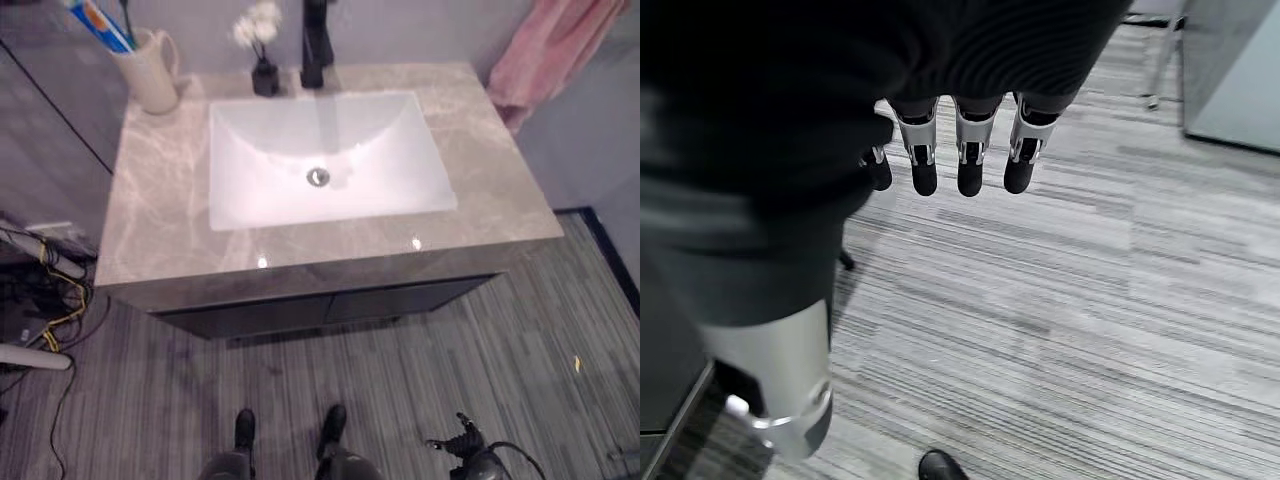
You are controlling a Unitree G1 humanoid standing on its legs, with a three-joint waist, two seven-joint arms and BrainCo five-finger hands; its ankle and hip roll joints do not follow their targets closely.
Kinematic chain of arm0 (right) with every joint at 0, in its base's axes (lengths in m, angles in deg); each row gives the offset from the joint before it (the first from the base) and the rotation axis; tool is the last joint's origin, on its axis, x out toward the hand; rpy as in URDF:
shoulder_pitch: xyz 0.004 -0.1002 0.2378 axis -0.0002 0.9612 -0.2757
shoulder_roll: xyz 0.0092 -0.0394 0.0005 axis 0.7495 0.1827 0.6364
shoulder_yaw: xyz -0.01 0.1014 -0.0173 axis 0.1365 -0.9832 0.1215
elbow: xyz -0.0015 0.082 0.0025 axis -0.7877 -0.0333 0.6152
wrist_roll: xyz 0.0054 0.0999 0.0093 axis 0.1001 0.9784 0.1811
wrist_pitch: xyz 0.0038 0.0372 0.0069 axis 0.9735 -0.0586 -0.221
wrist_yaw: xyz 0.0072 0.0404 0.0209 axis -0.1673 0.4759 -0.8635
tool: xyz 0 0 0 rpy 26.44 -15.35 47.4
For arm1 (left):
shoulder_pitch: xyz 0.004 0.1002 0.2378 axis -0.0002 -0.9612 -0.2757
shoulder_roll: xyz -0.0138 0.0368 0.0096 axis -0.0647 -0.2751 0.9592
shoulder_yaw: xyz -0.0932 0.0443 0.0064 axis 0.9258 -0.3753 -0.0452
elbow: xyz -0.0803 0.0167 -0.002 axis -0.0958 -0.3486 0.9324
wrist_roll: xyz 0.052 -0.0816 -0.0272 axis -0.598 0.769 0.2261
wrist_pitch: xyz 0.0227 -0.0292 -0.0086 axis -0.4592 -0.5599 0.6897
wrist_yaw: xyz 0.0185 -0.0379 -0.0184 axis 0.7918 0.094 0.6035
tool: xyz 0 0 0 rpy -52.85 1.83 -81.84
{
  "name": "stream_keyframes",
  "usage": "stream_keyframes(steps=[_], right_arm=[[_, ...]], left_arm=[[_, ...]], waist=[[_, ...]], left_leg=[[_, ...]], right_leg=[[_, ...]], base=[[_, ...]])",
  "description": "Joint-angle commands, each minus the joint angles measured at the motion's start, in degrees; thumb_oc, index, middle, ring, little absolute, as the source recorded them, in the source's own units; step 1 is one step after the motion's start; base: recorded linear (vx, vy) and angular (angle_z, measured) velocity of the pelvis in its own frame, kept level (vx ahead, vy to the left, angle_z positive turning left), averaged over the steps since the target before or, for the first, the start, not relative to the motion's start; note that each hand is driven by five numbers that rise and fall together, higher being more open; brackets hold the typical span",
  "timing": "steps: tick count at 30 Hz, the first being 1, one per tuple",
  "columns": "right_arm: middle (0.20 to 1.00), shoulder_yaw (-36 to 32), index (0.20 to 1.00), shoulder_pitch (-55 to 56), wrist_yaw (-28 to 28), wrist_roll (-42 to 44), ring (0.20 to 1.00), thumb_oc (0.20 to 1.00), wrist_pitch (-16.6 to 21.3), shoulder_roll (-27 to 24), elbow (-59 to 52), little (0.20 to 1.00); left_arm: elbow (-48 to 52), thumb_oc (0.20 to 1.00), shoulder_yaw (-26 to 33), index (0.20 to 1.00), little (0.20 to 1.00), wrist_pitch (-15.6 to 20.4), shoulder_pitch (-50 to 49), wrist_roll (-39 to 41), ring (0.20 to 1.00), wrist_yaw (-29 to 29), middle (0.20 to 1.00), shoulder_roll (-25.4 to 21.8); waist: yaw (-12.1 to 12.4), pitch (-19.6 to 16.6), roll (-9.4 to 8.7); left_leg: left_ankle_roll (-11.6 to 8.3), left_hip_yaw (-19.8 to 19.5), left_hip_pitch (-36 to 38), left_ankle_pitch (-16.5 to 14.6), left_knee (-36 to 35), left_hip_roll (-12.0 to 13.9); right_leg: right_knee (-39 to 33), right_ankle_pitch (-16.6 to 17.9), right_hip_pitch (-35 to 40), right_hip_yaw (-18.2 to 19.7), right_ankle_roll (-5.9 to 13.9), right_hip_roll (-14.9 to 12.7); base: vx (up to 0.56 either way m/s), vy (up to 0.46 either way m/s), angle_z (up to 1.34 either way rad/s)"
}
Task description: Put brush and paste in cup on sink, flatten towel.
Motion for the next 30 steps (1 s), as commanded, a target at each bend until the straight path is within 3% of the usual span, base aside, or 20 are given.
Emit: stream_keyframes(steps=[1, 2, 3, 9, 11, 12, 14, 16, 19, 22, 28, 29, 30], right_arm=[[1.000, -0.76, 1.000, 2.08, -0.18, -1.29, 1.000, 1.000, 0.54, 0.40, 0.26, 1.000], [1.000, -0.81, 1.000, 2.29, -0.17, -1.29, 1.000, 1.000, 0.66, 0.58, -0.02, 1.000], [1.000, -0.37, 1.000, 2.28, 0.17, -1.71, 1.000, 1.000, 0.70, 0.93, 0.69, 1.000], [1.000, -0.85, 1.000, 2.49, 1.33, -1.36, 1.000, 1.000, 0.90, 0.99, 0.97, 1.000], [1.000, -0.94, 1.000, 2.49, 1.65, -1.23, 1.000, 1.000, 0.88, 0.84, 1.04, 1.000], [1.000, -1.18, 1.000, 2.37, 2.52, -0.49, 1.000, 1.000, 0.85, 0.04, 1.37, 1.000], [1.000, -1.49, 1.000, 2.29, 2.70, -0.25, 1.000, 1.000, 0.90, -0.24, 1.37, 1.000], [1.000, -2.09, 1.000, 1.89, 3.19, 0.29, 1.000, 1.000, 0.72, -0.75, 1.97, 1.000], [1.000, -2.25, 1.000, 0.20, 3.91, 0.50, 1.000, 1.000, 0.28, -0.98, 5.14, 1.000], [1.000, -1.53, 1.000, -0.38, 3.96, -0.18, 1.000, 1.000, 0.09, -0.95, 5.70, 1.000], [1.000, -1.78, 1.000, -0.93, 4.67, 0.82, 1.000, 1.000, 0.03, 0.11, 5.11, 1.000], [1.000, -0.92, 1.000, -1.95, 4.64, 0.60, 1.000, 1.000, -0.02, 1.23, 5.25, 1.000], [1.000, -0.92, 1.000, -1.96, 4.65, 0.59, 1.000, 1.000, -0.02, 1.28, 5.26, 1.000]], left_arm=[[0.14, 0.598, 3.47, 0.598, 0.598, 3.14, 0.92, -4.57, 0.598, -0.15, 0.598, 0.11], [-0.47, 1.000, 3.70, 1.000, 1.000, 3.47, 0.89, -4.34, 1.000, 0.35, 1.000, 1.79], [-1.78, 1.000, 3.46, 1.000, 1.000, 3.61, 1.25, -4.76, 1.000, 2.16, 1.000, 4.77], [-4.07, 1.000, 1.77, 1.000, 1.000, 2.73, 2.74, -8.60, 1.000, 6.07, 1.000, 6.69], [-4.19, 1.000, 0.86, 1.000, 1.000, 2.69, 3.53, -8.27, 1.000, 6.43, 1.000, 7.04], [-4.11, 1.000, -2.64, 1.000, 1.000, 1.94, 5.25, -8.12, 1.000, 4.92, 1.000, 6.59], [-4.43, 1.000, -3.59, 1.000, 1.000, 1.68, 5.52, -8.39, 1.000, 4.41, 1.000, 6.40], [-4.88, 1.000, -5.01, 1.000, 1.000, 1.36, 5.80, -10.46, 1.000, 4.14, 1.000, 5.31], [-4.29, 1.000, -5.79, 1.000, 1.000, 1.89, 5.44, -9.60, 1.000, 3.48, 1.000, 5.67], [-3.23, 1.000, -5.47, 1.000, 1.000, 1.67, 4.68, -9.62, 1.000, 2.87, 1.000, 5.33], [-4.01, 1.000, -6.62, 1.000, 1.000, 1.30, 5.32, -10.33, 1.000, 3.08, 1.000, 4.39], [-3.91, 1.000, -6.31, 1.000, 1.000, 1.46, 5.02, -10.55, 1.000, 3.12, 1.000, 3.83], [-3.89, 1.000, -6.29, 1.000, 1.000, 1.45, 5.01, -10.53, 1.000, 3.11, 1.000, 3.79]], waist=[[-0.55, -0.85, -2.17], [-0.21, -1.05, -2.32], [0.57, -1.26, -2.72], [0.81, -1.47, -3.48], [0.71, -1.40, -3.61], [0.11, -0.80, -3.72], [-0.14, -0.44, -3.85], [-0.03, -0.01, -3.88], [1.60, 0.33, -4.27], [2.51, -0.09, -4.57], [2.94, -0.74, -4.57], [3.94, -1.51, -5.12], [3.97, -1.48, -5.14]], left_leg=[[0.35, -0.77, 0.71, 3.25, 0.67, 1.73], [0.21, -0.94, 0.89, 3.69, 0.67, 1.88], [-0.38, -1.61, 1.06, 5.28, 0.67, 2.23], [-1.45, -2.70, 0.97, 8.38, 0.67, 2.66], [-1.65, -2.65, 0.60, 8.82, 0.67, 2.72], [-1.32, -1.14, 0.19, 9.16, 0.67, 2.56], [-0.59, 0.26, -0.45, 8.08, 1.94, 2.07], [0.47, 0.72, -2.53, 4.76, 4.20, 0.36], [1.65, -4.43, -6.41, 3.69, 3.64, -4.68], [2.10, -6.16, -7.90, 4.12, 2.02, -6.89], [2.13, -3.88, -10.62, 5.07, 0.67, -8.92], [3.71, -4.08, -9.21, 3.44, 0.67, -9.52], [3.84, -4.00, -9.22, 3.52, 0.67, -9.55]], right_leg=[[0.63, -7.64, 6.91, -1.26, 2.59, -1.04], [0.69, -8.19, 7.37, -1.50, 2.23, -0.73], [0.80, -8.93, 8.31, -2.49, 1.51, -0.06], [0.72, -9.89, 9.73, -4.41, 0.18, 1.22], [0.22, -10.04, 10.03, -4.94, -0.23, 1.57], [0.17, -11.34, 10.59, -5.21, -0.79, 2.06], [0.17, -11.55, 10.83, -5.59, -0.91, 1.78], [0.17, -11.95, 10.94, -6.34, -1.10, 1.21], [0.17, -11.16, 10.36, -6.67, -0.48, 0.24], [0.17, -10.88, 10.45, -6.11, -0.13, 0.39], [0.17, -11.21, 12.01, -5.31, 0.44, 0.59], [0.73, -11.95, 13.14, -3.71, 1.35, 0.26], [0.77, -11.91, 13.11, -3.74, 1.38, 0.21]], base=[[-0.04, -0.140, 0.19], [-0.05, -0.163, 0.18], [-0.05, -0.163, 0.17], [-0.03, -0.133, 0.20], [-0.05, -0.139, 0.28], [-0.08, -0.203, 0.21], [-0.05, -0.092, 0.39], [-0.05, 0.003, 0.58], [-0.03, 0.053, -0.01], [0.07, 0.060, 0.09], [0.16, 0.151, -0.07], [0.19, 0.160, -0.29], [0.26, 0.243, -0.45]])
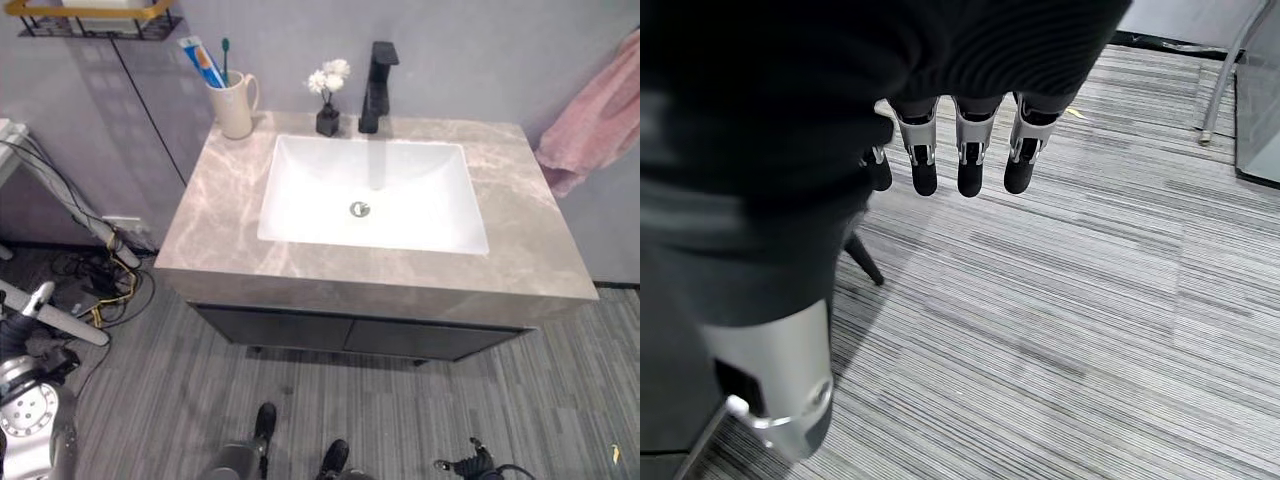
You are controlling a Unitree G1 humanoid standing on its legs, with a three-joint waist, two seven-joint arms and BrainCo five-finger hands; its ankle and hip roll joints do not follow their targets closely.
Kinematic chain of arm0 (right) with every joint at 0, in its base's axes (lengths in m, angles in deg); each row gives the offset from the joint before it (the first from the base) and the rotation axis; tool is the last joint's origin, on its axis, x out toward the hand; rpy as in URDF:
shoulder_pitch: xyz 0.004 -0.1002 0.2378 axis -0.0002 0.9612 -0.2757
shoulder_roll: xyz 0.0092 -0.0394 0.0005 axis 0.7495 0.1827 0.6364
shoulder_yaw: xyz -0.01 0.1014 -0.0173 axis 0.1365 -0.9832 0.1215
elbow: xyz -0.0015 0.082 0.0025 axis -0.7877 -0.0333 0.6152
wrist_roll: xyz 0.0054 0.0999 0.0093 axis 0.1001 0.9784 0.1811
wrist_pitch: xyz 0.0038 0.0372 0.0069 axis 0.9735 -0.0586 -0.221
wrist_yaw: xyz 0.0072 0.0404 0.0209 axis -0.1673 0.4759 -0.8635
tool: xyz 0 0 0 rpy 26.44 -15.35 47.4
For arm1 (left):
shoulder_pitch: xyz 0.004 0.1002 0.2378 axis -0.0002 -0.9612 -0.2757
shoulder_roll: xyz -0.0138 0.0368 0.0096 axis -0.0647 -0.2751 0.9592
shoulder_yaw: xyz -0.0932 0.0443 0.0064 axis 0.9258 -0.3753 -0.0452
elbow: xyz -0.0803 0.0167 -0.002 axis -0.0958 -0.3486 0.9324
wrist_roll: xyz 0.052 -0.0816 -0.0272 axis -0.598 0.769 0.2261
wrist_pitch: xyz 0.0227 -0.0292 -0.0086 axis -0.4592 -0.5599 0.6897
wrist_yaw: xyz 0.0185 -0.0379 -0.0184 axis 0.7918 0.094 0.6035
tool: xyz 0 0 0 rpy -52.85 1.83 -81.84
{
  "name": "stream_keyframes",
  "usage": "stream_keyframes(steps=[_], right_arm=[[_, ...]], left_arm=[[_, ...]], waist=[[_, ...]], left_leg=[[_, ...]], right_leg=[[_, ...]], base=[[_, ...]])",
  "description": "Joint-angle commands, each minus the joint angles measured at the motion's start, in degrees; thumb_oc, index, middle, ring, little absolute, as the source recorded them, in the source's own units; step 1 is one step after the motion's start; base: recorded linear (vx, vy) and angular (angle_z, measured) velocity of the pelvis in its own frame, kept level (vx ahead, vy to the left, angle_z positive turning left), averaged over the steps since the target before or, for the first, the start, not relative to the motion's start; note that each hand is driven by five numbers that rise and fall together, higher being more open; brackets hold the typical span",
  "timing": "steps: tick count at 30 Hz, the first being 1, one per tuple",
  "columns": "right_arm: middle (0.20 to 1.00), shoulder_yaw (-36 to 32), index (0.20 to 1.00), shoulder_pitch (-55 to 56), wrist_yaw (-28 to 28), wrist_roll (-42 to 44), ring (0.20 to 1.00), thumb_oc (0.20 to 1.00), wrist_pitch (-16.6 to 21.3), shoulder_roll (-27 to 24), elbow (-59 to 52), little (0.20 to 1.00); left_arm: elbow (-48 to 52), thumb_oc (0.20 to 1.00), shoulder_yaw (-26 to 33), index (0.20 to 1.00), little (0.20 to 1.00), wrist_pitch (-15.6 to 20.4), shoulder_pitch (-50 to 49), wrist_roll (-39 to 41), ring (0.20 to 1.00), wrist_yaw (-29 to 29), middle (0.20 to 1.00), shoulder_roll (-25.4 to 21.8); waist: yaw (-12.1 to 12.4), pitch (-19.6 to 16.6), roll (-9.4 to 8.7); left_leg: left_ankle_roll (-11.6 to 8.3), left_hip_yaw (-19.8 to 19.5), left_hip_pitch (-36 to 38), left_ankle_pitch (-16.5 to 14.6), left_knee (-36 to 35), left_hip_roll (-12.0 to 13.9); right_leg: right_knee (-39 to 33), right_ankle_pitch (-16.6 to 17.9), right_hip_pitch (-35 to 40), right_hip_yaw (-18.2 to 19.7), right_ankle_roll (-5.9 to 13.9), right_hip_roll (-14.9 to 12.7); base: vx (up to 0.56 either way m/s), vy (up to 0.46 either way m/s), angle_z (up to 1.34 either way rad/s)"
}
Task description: Put brush and paste in cup on sink, flatten towel.
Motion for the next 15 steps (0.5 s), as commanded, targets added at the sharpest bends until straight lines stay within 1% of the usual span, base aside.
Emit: stream_keyframes(steps=[1, 2, 3, 4, 5, 6, 7, 8, 9, 10, 11, 12, 13, 14, 15], right_arm=[[1.000, 2.83, 1.000, -1.84, 1.47, 0.14, 1.000, 1.000, 0.41, 0.83, 0.79, 1.000], [1.000, 2.87, 1.000, -2.43, 1.31, 0.15, 1.000, 1.000, 0.45, 2.04, 0.98, 1.000], [1.000, 2.89, 1.000, -2.43, 1.31, 0.15, 1.000, 1.000, 0.44, 2.08, 0.98, 1.000], [1.000, 2.42, 1.000, -2.50, 1.39, 0.60, 1.000, 1.000, 0.53, 3.29, 1.23, 1.000], [1.000, 2.42, 1.000, -2.52, 1.40, 0.60, 1.000, 1.000, 0.53, 3.31, 1.24, 1.000], [1.000, 2.87, 1.000, -2.88, 1.26, 0.27, 1.000, 1.000, 0.55, 3.80, 0.73, 1.000], [1.000, 3.46, 1.000, -3.13, 1.30, -0.36, 1.000, 1.000, 0.75, 4.10, 0.00, 1.000], [1.000, 4.16, 1.000, -3.52, 1.10, -1.12, 1.000, 1.000, 0.83, 4.17, -0.49, 1.000], [1.000, 4.86, 1.000, -3.93, 0.86, -1.88, 1.000, 1.000, 0.81, 4.27, -1.34, 1.000], [1.000, 5.58, 1.000, -3.95, 0.65, -2.64, 1.000, 1.000, 1.07, 4.32, -2.72, 1.000], [1.000, 5.83, 1.000, -3.88, 0.38, -3.32, 1.000, 1.000, 1.56, 4.17, -4.62, 1.000], [1.000, 5.84, 1.000, -3.82, 0.38, -3.34, 1.000, 1.000, 1.52, 4.15, -4.70, 1.000], [1.000, 6.11, 1.000, -3.51, 0.37, -3.66, 1.000, 1.000, 1.69, 4.27, -5.19, 1.000], [1.000, 6.09, 1.000, -3.22, 0.20, -3.40, 1.000, 1.000, 1.84, 4.48, -5.36, 1.000], [1.000, 6.25, 1.000, -3.15, 0.02, -3.26, 1.000, 1.000, 1.82, 4.66, -5.24, 1.000]], left_arm=[[2.93, 1.000, 2.65, 1.000, 1.000, 2.10, -0.55, -2.93, 1.000, 0.14, 1.000, -5.57], [3.66, 1.000, 3.35, 1.000, 1.000, 2.13, -1.29, -4.34, 1.000, 0.23, 1.000, -6.73], [3.70, 1.000, 3.37, 1.000, 1.000, 2.10, -1.32, -4.35, 1.000, 0.23, 1.000, -6.76], [5.15, 1.000, 4.03, 1.000, 1.000, 2.25, -1.72, -5.40, 1.000, 0.25, 1.000, -8.06], [5.16, 1.000, 4.03, 1.000, 1.000, 2.24, -1.71, -5.40, 1.000, 0.26, 1.000, -8.07], [5.81, 1.000, 4.61, 1.000, 1.000, 2.25, -1.94, -6.24, 1.000, 0.46, 1.000, -9.16], [6.39, 1.000, 4.98, 1.000, 1.000, 2.17, -1.79, -7.18, 1.000, 1.12, 1.000, -10.02], [7.33, 1.000, 5.34, 1.000, 1.000, 2.54, -1.74, -7.89, 1.000, 1.25, 1.000, -10.90], [8.63, 1.000, 5.88, 1.000, 1.000, 2.58, -1.70, -8.60, 1.000, 1.41, 1.000, -11.56], [9.69, 1.000, 6.16, 1.000, 1.000, 2.76, -1.71, -9.41, 1.000, 1.29, 1.000, -12.50], [11.09, 1.000, 7.01, 1.000, 1.000, 3.05, -2.35, -11.26, 1.000, 1.43, 1.000, -13.91], [11.15, 1.000, 7.01, 1.000, 1.000, 3.02, -2.39, -11.34, 1.000, 1.48, 1.000, -13.87], [11.65, 1.000, 7.69, 1.000, 1.000, 3.06, -2.63, -12.18, 1.000, 1.89, 1.000, -14.67], [12.86, 1.000, 8.36, 1.000, 1.000, 3.46, -2.94, -11.78, 1.000, 1.46, 1.000, -15.07], [13.80, 1.000, 8.69, 1.000, 1.000, 3.78, -3.19, -11.09, 1.000, 1.13, 1.000, -14.94]], waist=[[1.15, -2.21, -4.22], [1.66, -2.44, -5.27], [1.70, -2.44, -5.33], [2.13, -2.90, -6.01], [2.08, -2.98, -6.01], [2.30, -3.32, -6.22], [2.34, -3.47, -6.24], [2.42, -3.37, -6.06], [2.72, -3.08, -5.66], [2.42, -2.54, -5.08], [1.77, -1.86, -3.80], [1.79, -1.85, -3.84], [1.90, -1.86, -3.23], [2.20, -1.85, -2.61], [2.20, -1.63, -2.01]], left_leg=[[2.10, 1.88, 0.47, 1.43, -2.37, -3.05], [3.43, 1.34, 0.13, -1.31, 1.80, -3.85], [3.45, 1.41, 0.02, -1.52, 2.11, -3.87], [4.80, 1.65, -0.25, -4.46, 5.83, -4.64], [4.85, 1.62, -0.41, -4.40, 5.89, -4.66], [5.77, 1.73, 0.09, -5.61, 6.51, -5.06], [6.54, 1.96, 0.77, -6.41, 6.58, -5.25], [7.30, 1.88, 1.66, -7.12, 6.49, -5.52], [8.32, 2.31, 2.69, -7.62, 6.20, -5.90], [8.87, 2.00, 4.08, -8.05, 5.90, -6.14], [9.48, 1.96, 6.09, -8.46, 4.94, -5.94], [9.50, 2.00, 6.16, -8.46, 4.85, -5.99], [9.47, 2.47, 7.57, -8.86, 4.09, -5.61], [8.92, 2.48, 8.29, -8.78, 3.41, -5.17], [8.58, 2.14, 9.11, -8.67, 2.94, -4.60]], right_leg=[[-2.84, -4.54, 8.40, 0.73, 3.59, 1.64], [-0.96, -4.83, 9.12, 1.72, 4.22, 0.09], [-0.90, -4.88, 9.11, 1.77, 4.25, 0.03], [1.07, -4.73, 9.47, 2.50, 5.48, -1.49], [1.13, -4.72, 9.33, 2.45, 5.49, -1.50], [3.59, -4.14, 8.47, 3.10, 6.30, -2.40], [6.51, -2.52, 7.25, 3.43, 7.13, -3.33], [9.83, -0.03, 5.91, 3.46, 8.11, -4.33], [15.14, 2.21, 3.72, 3.82, 9.42, -5.93], [19.30, 4.12, 2.18, 4.19, 9.86, -6.42], [24.68, 4.59, -1.22, 3.08, 9.78, -7.22], [25.00, 4.43, -1.35, 3.15, 9.80, -7.33], [22.61, 3.32, -1.66, 1.92, 9.59, -7.58], [15.71, 2.26, -1.45, 1.31, 9.00, -7.27], [11.82, 3.87, -0.20, 0.88, 8.92, -7.20]], base=[[0.24, 0.236, -0.70], [0.25, 0.232, -0.60], [0.36, 0.337, -0.47], [0.19, 0.194, -0.13], [0.28, 0.301, -0.07], [0.15, 0.216, -0.09], [0.21, 0.314, -0.18], [0.16, 0.335, -0.33], [0.14, 0.329, -0.32], [0.13, 0.364, -0.35], [0.09, 0.233, -0.27], [0.09, 0.173, -0.16], [0.08, 0.036, -0.07], [0.12, 0.026, -0.03], [0.08, -0.029, -0.16]])
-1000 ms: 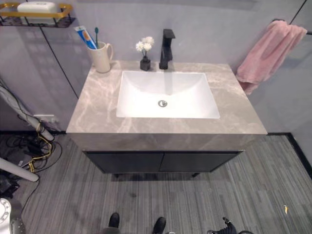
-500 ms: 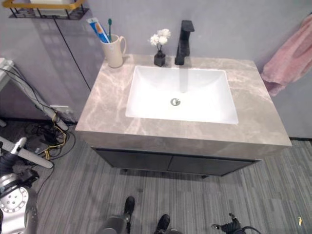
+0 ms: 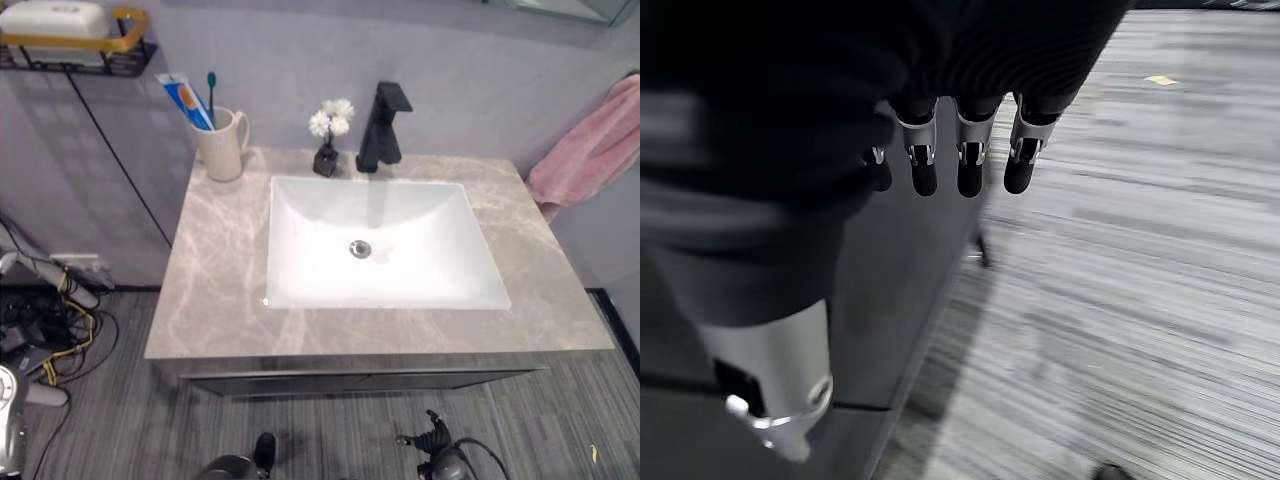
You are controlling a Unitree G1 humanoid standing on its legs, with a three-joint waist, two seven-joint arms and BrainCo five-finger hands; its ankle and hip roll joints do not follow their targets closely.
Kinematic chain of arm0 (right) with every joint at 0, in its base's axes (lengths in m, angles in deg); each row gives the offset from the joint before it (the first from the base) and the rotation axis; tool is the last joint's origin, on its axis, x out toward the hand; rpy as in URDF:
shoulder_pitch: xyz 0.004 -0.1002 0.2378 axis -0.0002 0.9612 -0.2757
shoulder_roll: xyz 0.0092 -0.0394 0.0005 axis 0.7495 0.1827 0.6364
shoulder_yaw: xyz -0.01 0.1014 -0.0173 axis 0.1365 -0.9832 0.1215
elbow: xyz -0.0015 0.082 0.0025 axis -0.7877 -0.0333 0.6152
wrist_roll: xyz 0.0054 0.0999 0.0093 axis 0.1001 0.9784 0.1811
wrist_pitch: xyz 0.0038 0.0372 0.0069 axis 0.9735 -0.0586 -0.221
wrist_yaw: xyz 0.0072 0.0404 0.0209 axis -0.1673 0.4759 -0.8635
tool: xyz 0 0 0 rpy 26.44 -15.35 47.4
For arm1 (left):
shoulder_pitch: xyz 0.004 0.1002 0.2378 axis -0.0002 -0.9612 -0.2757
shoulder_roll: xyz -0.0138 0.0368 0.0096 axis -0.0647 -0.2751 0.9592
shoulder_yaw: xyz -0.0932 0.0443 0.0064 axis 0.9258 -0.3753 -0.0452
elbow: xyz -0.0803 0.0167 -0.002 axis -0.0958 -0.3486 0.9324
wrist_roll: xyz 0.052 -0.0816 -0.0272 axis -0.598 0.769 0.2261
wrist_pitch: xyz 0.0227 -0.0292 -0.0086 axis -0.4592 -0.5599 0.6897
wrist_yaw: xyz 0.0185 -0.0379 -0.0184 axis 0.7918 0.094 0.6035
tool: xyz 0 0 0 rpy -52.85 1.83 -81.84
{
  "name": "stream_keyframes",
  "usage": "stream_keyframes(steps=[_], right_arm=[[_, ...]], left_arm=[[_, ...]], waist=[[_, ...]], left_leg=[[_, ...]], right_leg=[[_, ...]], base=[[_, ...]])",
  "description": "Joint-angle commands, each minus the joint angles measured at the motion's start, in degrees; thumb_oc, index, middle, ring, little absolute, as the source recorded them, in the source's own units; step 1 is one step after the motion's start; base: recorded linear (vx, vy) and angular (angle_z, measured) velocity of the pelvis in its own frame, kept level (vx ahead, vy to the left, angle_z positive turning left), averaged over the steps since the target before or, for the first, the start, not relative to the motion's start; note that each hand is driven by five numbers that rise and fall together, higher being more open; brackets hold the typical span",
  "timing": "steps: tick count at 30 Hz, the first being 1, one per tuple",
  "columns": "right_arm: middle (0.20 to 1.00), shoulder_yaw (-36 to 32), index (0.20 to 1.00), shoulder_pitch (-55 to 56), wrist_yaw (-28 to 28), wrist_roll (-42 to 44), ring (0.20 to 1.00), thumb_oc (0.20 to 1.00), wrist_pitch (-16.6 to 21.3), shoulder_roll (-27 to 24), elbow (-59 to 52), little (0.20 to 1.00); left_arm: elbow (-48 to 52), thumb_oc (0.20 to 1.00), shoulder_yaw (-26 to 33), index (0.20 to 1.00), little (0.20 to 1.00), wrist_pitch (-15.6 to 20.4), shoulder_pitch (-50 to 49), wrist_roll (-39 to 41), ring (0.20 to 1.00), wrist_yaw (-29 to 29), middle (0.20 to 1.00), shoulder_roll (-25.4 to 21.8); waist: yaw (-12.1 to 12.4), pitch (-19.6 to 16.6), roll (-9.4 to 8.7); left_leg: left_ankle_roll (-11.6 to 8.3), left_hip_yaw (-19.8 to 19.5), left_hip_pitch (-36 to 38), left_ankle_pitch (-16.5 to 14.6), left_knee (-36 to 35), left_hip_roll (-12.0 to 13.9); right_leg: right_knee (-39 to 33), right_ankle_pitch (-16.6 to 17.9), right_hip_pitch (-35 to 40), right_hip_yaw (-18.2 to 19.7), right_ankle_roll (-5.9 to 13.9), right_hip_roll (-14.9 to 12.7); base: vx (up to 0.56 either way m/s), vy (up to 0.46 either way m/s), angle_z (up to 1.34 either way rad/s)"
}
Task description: Put brush and paste in cup on sink, flatten towel.
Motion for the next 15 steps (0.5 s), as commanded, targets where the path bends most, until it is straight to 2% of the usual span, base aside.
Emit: stream_keyframes(steps=[1, 2, 3, 4, 6, 8, 10, 15], right_arm=[[1.000, 0.92, 1.000, -0.51, 0.00, -1.17, 1.000, 1.000, 0.80, -1.23, 1.07, 1.000], [1.000, 1.58, 1.000, -0.24, -0.19, -2.08, 1.000, 1.000, 0.58, -1.31, 0.19, 1.000], [1.000, 2.16, 1.000, -0.02, -0.38, -2.85, 1.000, 1.000, 0.51, -1.53, -0.66, 1.000], [1.000, 2.27, 1.000, 0.14, -0.57, -2.96, 1.000, 1.000, 0.51, -1.42, -0.78, 1.000], [1.000, 1.98, 1.000, 0.25, -0.88, -2.35, 1.000, 1.000, 0.61, -1.42, 1.74, 1.000], [1.000, 1.54, 1.000, 0.45, -0.96, -1.73, 1.000, 1.000, 0.65, -1.36, 3.08, 1.000], [1.000, -0.42, 1.000, 1.25, -0.85, 0.37, 1.000, 1.000, 0.59, -2.10, 4.29, 1.000], [1.000, -4.36, 1.000, 1.22, -0.33, 4.78, 1.000, 1.000, 0.33, -2.90, 6.32, 1.000]], left_arm=[[5.63, 1.000, 4.01, 1.000, 1.000, 4.13, -2.47, 0.07, 1.000, 0.11, 1.000, -1.66], [5.82, 1.000, 3.77, 1.000, 1.000, 4.66, -2.16, 0.82, 1.000, 0.16, 1.000, -1.86], [5.69, 1.000, 3.43, 1.000, 1.000, 4.91, -1.81, 1.25, 1.000, 0.21, 1.000, -2.10], [6.26, 1.000, 3.46, 1.000, 1.000, 4.58, -1.46, 0.77, 1.000, 0.08, 1.000, -2.03], [6.87, 1.000, 3.59, 1.000, 1.000, 4.89, -1.67, 1.67, 1.000, -2.17, 1.000, -1.89], [6.63, 1.000, 3.48, 1.000, 1.000, 4.78, -1.62, 3.06, 1.000, -3.17, 1.000, -2.16], [5.78, 1.000, 2.77, 1.000, 1.000, 4.32, -1.90, 6.85, 1.000, -6.40, 1.000, -3.38], [3.00, 1.000, 1.81, 1.000, 1.000, 2.80, -2.58, 14.67, 1.000, -10.98, 1.000, -4.56]], waist=[[1.07, -0.97, 1.40], [0.68, -0.43, 1.78], [0.27, -0.14, 1.75], [0.02, -0.30, 1.44], [0.24, -1.78, 0.17], [-0.17, -2.27, 0.04], [-1.00, -3.20, 0.19], [-2.33, -4.37, 1.06]], left_leg=[[0.15, -5.25, -2.13, -2.72, 0.67, 1.43], [0.15, -5.60, -1.50, -3.09, 0.97, 1.90], [0.11, -6.12, -1.14, -3.43, 1.47, 2.08], [-0.12, -6.43, -0.94, -3.63, 1.45, 2.21], [-1.31, -6.37, -0.64, -3.69, 0.55, 2.85], [-2.04, -7.06, -0.40, -3.01, -0.38, 3.31], [-3.50, -8.17, -0.25, -1.38, -2.63, 4.31], [-4.49, -8.42, 0.14, 0.46, -5.67, 5.13]], right_leg=[[-18.39, 9.63, 3.71, -1.58, -0.41, 3.84], [-20.54, 11.34, 2.99, 0.63, 0.10, 3.46], [-19.59, 12.00, 2.65, 1.51, 0.61, 3.21], [-19.73, 11.31, 3.02, 2.13, 0.61, 3.58], [-25.41, 9.49, 5.71, 1.36, -0.19, 5.18], [-27.35, 9.04, 7.04, 1.11, -0.59, 6.22], [-28.98, 7.56, 7.95, 0.43, -1.70, 7.76], [-29.99, 7.16, 7.89, -0.28, -2.15, 8.61]], base=[[0.08, -0.050, -0.27], [0.07, -0.069, -0.24], [0.10, -0.120, -0.03], [0.12, -0.188, 0.20], [0.15, -0.285, 0.27], [0.09, -0.222, 0.16], [0.10, -0.258, 0.31], [0.07, -0.098, 0.20]])
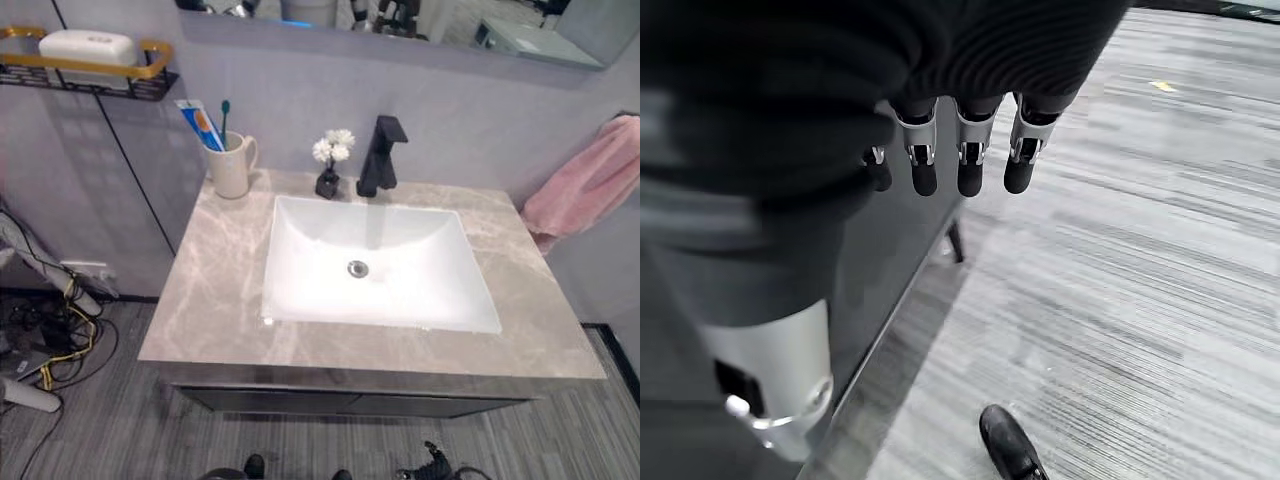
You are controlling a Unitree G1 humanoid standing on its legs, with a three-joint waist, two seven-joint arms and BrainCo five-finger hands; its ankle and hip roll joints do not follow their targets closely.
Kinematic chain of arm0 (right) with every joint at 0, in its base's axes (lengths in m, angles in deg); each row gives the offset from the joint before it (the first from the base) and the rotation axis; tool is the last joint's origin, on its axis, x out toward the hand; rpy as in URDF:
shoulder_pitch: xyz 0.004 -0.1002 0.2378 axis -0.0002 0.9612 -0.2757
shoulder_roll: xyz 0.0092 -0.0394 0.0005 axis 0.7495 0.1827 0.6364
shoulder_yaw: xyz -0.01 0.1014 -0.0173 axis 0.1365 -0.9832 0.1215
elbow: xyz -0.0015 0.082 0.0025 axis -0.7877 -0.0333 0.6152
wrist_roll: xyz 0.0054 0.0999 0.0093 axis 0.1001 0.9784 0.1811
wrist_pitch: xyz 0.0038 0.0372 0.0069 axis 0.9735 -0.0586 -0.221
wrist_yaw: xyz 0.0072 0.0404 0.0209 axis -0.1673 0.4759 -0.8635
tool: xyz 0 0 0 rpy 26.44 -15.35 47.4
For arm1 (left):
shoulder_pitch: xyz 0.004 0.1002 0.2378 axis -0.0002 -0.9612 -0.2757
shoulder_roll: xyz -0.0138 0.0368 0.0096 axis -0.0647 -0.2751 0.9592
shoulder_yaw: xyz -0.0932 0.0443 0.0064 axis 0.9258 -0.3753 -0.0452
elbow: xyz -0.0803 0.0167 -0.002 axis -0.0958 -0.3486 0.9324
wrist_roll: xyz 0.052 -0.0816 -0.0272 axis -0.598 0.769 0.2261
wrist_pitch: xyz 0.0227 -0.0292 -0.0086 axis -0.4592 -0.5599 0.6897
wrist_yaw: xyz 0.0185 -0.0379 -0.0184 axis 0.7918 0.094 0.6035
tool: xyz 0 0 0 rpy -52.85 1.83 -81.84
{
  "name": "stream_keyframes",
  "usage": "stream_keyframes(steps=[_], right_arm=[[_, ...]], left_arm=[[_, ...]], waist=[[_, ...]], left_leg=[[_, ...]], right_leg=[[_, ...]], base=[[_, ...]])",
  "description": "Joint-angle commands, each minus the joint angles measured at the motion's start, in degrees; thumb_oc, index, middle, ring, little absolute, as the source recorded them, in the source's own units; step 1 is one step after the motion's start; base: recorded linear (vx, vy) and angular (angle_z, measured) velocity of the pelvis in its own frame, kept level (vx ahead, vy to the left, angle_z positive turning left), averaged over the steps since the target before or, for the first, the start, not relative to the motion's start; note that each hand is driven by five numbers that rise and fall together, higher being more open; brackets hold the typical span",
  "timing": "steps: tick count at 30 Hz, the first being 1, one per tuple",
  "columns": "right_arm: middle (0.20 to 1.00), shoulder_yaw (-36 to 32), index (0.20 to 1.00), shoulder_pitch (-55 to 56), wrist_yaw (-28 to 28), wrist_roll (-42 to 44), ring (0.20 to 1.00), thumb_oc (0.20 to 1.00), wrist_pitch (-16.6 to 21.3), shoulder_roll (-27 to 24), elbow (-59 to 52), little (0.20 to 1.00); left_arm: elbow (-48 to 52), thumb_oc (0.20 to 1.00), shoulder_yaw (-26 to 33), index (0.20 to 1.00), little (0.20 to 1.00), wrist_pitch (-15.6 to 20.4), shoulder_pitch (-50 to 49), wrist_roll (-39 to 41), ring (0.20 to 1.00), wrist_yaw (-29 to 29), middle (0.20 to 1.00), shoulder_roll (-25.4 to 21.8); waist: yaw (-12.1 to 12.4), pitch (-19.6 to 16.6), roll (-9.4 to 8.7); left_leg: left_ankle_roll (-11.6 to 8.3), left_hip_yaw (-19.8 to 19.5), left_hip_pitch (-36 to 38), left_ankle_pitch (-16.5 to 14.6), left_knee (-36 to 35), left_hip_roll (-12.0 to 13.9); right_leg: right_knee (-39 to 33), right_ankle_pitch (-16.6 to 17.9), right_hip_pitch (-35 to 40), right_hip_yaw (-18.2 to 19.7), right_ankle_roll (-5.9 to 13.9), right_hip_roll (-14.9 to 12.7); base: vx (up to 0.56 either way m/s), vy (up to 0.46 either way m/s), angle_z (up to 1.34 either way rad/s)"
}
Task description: Put brush and paste in cup on sink, flatten towel.
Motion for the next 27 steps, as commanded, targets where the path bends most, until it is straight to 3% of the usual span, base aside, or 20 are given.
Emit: stream_keyframes(steps=[1, 7, 8, 11, 12, 16, 20, 27], right_arm=[[1.000, 0.89, 1.000, -3.50, 0.96, 3.95, 1.000, 1.000, 0.40, -2.68, -0.15, 1.000], [1.000, 1.52, 1.000, -1.74, 0.28, 3.02, 1.000, 1.000, -0.39, -2.86, -1.58, 1.000], [1.000, 1.99, 1.000, -0.94, -0.13, 2.51, 1.000, 1.000, -0.70, -2.41, -1.66, 1.000], [1.000, 2.22, 1.000, -0.33, -0.73, 2.10, 1.000, 1.000, -0.99, -1.93, -1.09, 1.000], [1.000, 2.37, 1.000, 0.18, -1.07, 1.97, 1.000, 1.000, -1.12, -1.65, -0.87, 1.000], [1.000, 3.06, 1.000, 1.30, -2.46, 1.50, 1.000, 1.000, -1.24, -1.18, -0.02, 1.000], [1.000, 3.58, 1.000, 1.60, -2.94, 1.60, 1.000, 1.000, -1.96, -1.19, -0.01, 1.000], [1.000, 5.35, 1.000, -0.10, -2.88, 2.29, 1.000, 1.000, -1.96, -2.60, -1.77, 1.000]], left_arm=[[-0.81, 1.000, 0.54, 1.000, 1.000, 1.00, 2.00, 6.50, 1.000, -3.26, 1.000, -3.57], [-9.14, 1.000, -1.50, 1.000, 1.000, -2.22, 5.33, 11.16, 1.000, -4.40, 1.000, -8.53], [-12.31, 0.793, -2.27, 0.793, 0.793, -3.37, 7.20, 11.57, 0.793, -3.91, 0.793, -9.91], [-15.74, 0.479, -2.55, 0.479, 0.479, -4.51, 8.97, 10.46, 0.479, -3.81, 0.479, -12.59], [-17.42, 0.200, -3.15, 0.200, 0.200, -5.34, 9.69, 10.40, 0.200, -4.66, 0.200, -14.01], [-22.20, 0.200, -4.15, 0.200, 0.200, -6.95, 12.33, 7.03, 0.200, -4.83, 0.200, -18.71], [-27.70, 0.200, -8.34, 0.200, 0.200, -7.18, 19.94, 10.25, 0.200, -4.03, 0.200, -20.64], [-42.96, 0.200, -15.99, 0.200, 0.200, -8.86, 35.19, 11.30, 0.200, -1.42, 0.200, -28.03]], waist=[[-2.30, -0.96, 0.80], [-4.67, -1.92, 1.68], [-5.53, -2.03, 1.85], [-6.16, -2.19, 1.88], [-6.53, -2.22, 1.91], [-7.53, -2.19, 1.58], [-8.58, -2.20, 0.98], [-10.13, -1.89, 0.42]], left_leg=[[0.79, -2.42, -1.51, -0.81, -1.76, 1.91], [0.48, -1.66, -2.97, -0.81, -1.76, 2.03], [0.52, -1.01, -3.06, -1.04, -1.76, 1.93], [0.72, -0.13, -2.93, -1.40, -1.76, 1.85], [0.80, 0.31, -2.86, -1.59, -1.76, 1.76], [0.86, 1.64, -3.16, -1.94, -1.76, 1.65], [0.79, 2.68, -4.61, -1.86, -1.76, 1.51], [0.92, 4.46, -8.10, -1.44, -1.76, 1.48]], right_leg=[[0.31, -3.18, 1.67, 0.49, 1.98, 0.90], [0.31, -2.76, 0.54, 0.41, 2.34, 0.70], [0.31, -2.42, 0.33, 0.63, 2.60, 0.54], [0.31, -1.79, -0.04, 1.37, 3.09, 0.23], [0.31, -1.46, -0.18, 1.75, 3.31, 0.11], [0.31, -0.08, -0.92, 2.66, 4.08, -0.25], [0.31, 0.92, -2.74, 3.33, 4.78, -0.71], [0.31, 2.31, -7.40, 5.78, 5.85, -1.12]], base=[[0.07, -0.030, 0.00], [0.08, 0.041, -0.02], [0.10, 0.078, 0.02], [0.10, 0.087, -0.10], [0.10, 0.102, -0.20], [0.08, 0.085, -0.21], [0.05, 0.082, -0.15], [0.02, 0.076, -0.23]])
